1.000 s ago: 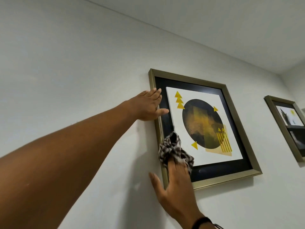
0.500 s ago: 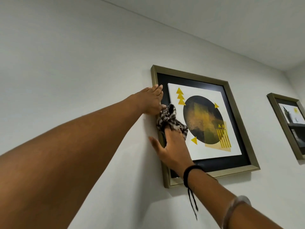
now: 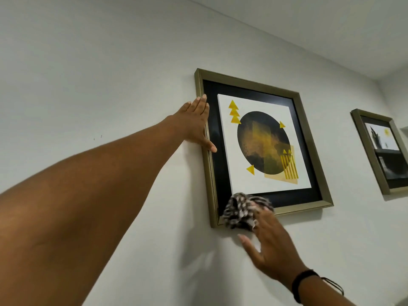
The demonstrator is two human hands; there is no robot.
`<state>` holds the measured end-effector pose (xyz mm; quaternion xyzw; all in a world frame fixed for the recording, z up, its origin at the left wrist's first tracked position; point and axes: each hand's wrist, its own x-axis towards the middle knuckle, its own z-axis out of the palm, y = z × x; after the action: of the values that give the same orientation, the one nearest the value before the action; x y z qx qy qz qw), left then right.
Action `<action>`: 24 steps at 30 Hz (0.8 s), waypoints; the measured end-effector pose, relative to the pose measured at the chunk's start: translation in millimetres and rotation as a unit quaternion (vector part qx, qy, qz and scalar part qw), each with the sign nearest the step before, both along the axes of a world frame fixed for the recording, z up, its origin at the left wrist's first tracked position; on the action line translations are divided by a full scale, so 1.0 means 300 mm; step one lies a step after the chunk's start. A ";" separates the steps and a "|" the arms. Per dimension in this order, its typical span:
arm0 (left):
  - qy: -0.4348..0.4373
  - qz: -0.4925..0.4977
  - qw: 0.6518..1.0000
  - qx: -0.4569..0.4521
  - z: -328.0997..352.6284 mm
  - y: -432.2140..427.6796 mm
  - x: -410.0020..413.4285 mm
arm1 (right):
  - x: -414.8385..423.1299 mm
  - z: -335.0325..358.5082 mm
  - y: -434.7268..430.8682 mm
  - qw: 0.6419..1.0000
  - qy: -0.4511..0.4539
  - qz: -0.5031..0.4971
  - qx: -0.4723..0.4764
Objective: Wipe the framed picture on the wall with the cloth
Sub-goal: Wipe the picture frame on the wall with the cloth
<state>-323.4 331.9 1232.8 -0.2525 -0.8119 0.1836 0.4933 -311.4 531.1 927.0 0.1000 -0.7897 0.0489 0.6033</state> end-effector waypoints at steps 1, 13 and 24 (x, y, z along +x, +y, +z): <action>0.002 -0.002 1.000 0.004 -0.006 -0.001 -0.006 | 0.000 -0.001 0.030 1.000 0.003 -0.003 -0.026; 0.013 -0.008 1.000 0.014 -0.033 0.000 -0.004 | -0.021 0.113 -0.127 0.937 -0.012 -0.038 -0.347; 0.009 -0.010 1.000 0.018 -0.025 0.004 -0.026 | 0.059 0.023 -0.356 0.978 0.024 0.099 -0.181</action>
<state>-331.2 333.1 1225.3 -0.2504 -0.8079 0.1660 0.5070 -293.7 424.2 933.8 0.0682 -0.7394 0.2478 0.6222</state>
